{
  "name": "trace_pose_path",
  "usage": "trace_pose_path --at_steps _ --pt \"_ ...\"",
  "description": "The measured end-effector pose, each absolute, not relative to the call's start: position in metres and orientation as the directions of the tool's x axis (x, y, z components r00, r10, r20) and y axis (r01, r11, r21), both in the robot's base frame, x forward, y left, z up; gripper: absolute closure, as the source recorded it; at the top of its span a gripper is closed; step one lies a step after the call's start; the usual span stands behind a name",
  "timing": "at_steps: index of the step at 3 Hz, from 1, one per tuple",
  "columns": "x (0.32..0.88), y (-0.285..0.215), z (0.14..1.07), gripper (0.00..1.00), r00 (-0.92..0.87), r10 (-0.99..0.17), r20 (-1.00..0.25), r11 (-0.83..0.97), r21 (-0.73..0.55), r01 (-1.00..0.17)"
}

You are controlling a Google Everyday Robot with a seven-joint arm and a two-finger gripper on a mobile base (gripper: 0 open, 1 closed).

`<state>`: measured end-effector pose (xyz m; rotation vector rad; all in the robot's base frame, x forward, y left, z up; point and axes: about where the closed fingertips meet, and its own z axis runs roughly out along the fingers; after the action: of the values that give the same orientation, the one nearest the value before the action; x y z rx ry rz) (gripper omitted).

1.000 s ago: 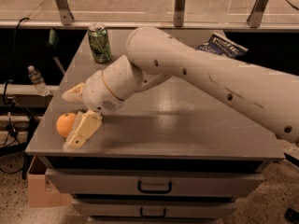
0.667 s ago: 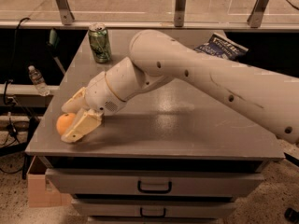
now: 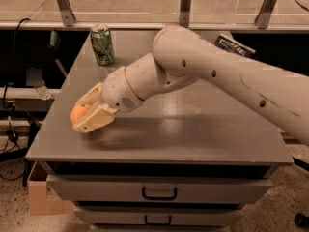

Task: Move orange near green can

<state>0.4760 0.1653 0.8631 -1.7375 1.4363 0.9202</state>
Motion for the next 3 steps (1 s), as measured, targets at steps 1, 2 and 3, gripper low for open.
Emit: trace_pose_path --at_steps 1,2,3 --pt "0.488 0.111 0.896 1.0 0.111 -0.473 -0.874 -0.005 -0.124 -0.992" --pt "0.491 0.09 0.897 1.0 0.089 -0.476 -0.875 0.038 -0.121 -0.992" --pt "0.49 0.092 0.897 1.0 0.092 -0.476 -0.875 0.033 -0.122 -0.992"
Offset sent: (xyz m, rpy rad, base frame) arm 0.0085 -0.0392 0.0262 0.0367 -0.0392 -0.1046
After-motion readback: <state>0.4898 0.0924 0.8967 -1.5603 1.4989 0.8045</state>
